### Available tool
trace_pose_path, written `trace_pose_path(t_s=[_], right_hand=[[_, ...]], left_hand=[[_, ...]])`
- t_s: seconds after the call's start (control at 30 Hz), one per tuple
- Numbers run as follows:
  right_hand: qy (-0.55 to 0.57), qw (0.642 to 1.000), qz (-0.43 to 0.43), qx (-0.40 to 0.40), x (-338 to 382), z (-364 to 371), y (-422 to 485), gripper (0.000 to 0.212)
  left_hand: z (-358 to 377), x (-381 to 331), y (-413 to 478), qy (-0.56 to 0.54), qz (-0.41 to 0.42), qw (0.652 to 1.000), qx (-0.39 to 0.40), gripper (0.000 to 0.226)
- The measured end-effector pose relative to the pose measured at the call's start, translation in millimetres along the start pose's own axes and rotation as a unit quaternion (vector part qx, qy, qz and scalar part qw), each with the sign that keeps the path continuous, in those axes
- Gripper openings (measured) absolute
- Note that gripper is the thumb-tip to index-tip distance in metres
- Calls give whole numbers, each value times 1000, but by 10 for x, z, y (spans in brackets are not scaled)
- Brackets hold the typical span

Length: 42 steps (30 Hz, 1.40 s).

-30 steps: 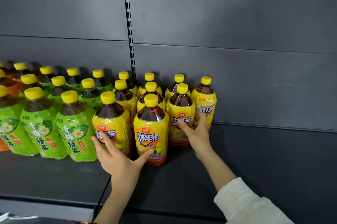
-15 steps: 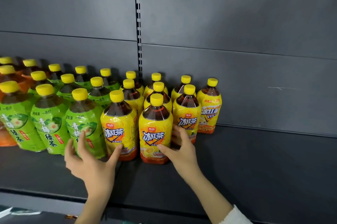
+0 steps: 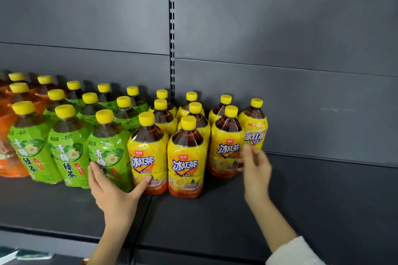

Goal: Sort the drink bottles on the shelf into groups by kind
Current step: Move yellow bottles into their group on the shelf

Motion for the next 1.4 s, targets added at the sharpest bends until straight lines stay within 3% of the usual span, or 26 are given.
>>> trace_pose_path(t_s=[0.03, 0.1, 0.2, 0.27, 0.4, 0.57, 0.7, 0.83, 0.97, 1.1, 1.23, 1.4], right_hand=[[-5, 999, 6, -45, -14, -141, 157, 15], [-50, 997, 22, -61, -79, -262, 460, 36], [-107, 993, 49, 6, -200, -178, 797, 73], [-98, 992, 64, 49, -251, -72, 900, 79], [-106, 987, 86, 82, -285, -1, 1039, 78], [-99, 986, 82, 108, -269, -93, 1107, 57], [-120, 985, 51, 111, -189, -166, 1065, 70], [-158, 981, 31, 107, -162, -311, 981, 71], [-167, 980, 26, 108, -72, -552, 785, 61], [-176, 970, 36, 162, 26, -760, 502, 58], [-163, 964, 38, 206, 60, -668, 158, 52], [-179, 955, 36, 232, -15, -337, -118, 68]], left_hand=[[3, 4, 8, -2, -7, 1000, 3, 148], [-1, 9, 21, 1, -14, 1000, 6, 150], [-19, 11, 25, -6, -20, 1000, 9, 153], [-29, 24, 23, -14, -24, 1000, 10, 154], [-42, 43, 22, -33, -33, 999, 8, 157], [-83, 33, 25, -83, -39, 996, -6, 160], [-93, 52, 39, -99, -42, 994, -15, 162], [-95, 45, 47, -119, -33, 992, -18, 161], [-109, 72, 52, -135, -19, 990, -25, 153], [-90, 103, 58, -128, -12, 991, -35, 131], [-95, 146, 72, -132, -8, 990, -45, 123], [-106, 151, 54, -142, 6, 989, -40, 119]])
Point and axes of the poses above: each hand's wrist, its own y-axis towards the middle knuckle, its own z-axis out of the palm, x = y × z, the point moved 9 cm from there along y, towards the middle knuckle
